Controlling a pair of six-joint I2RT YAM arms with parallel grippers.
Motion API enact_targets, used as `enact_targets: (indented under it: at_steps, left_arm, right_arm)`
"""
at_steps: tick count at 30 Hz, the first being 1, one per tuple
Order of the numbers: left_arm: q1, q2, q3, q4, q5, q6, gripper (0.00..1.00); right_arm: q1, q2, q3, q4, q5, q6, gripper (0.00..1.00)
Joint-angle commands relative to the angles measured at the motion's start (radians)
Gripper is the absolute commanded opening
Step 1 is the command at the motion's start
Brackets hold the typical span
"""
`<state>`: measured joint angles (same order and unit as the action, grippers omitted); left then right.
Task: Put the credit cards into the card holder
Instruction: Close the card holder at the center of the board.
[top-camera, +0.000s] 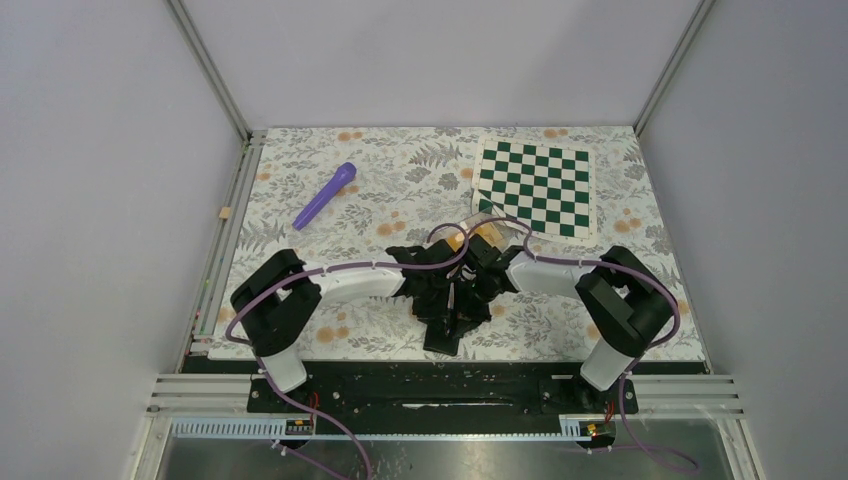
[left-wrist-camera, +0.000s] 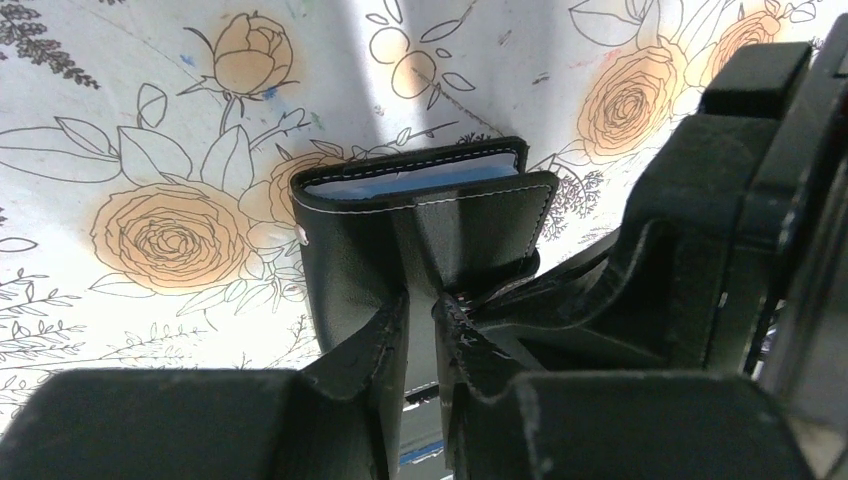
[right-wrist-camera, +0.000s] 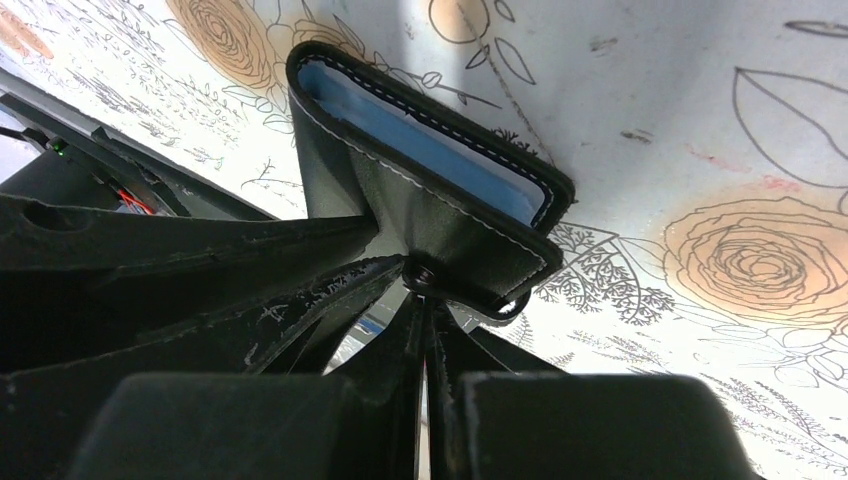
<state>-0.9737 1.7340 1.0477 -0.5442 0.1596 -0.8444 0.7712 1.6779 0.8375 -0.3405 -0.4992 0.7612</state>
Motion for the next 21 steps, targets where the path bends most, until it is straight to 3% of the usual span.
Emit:
enact_targets:
  at_steps: [1, 14, 21]
  left_arm:
    - [-0.035, 0.098, -0.009, 0.089, 0.03, 0.015, 0.18]
    - [-0.035, 0.091, -0.01, 0.095, 0.027, 0.018, 0.21]
    - [-0.022, 0.015, -0.033, 0.113, 0.008, 0.006, 0.24]
  right_arm:
    - [0.023, 0.116, -0.005, 0.005, 0.183, -0.021, 0.0]
    - [0.016, 0.194, -0.002, -0.058, 0.198, -0.004, 0.0]
    - [0.011, 0.056, -0.024, 0.032, 0.09, -0.044, 0.0]
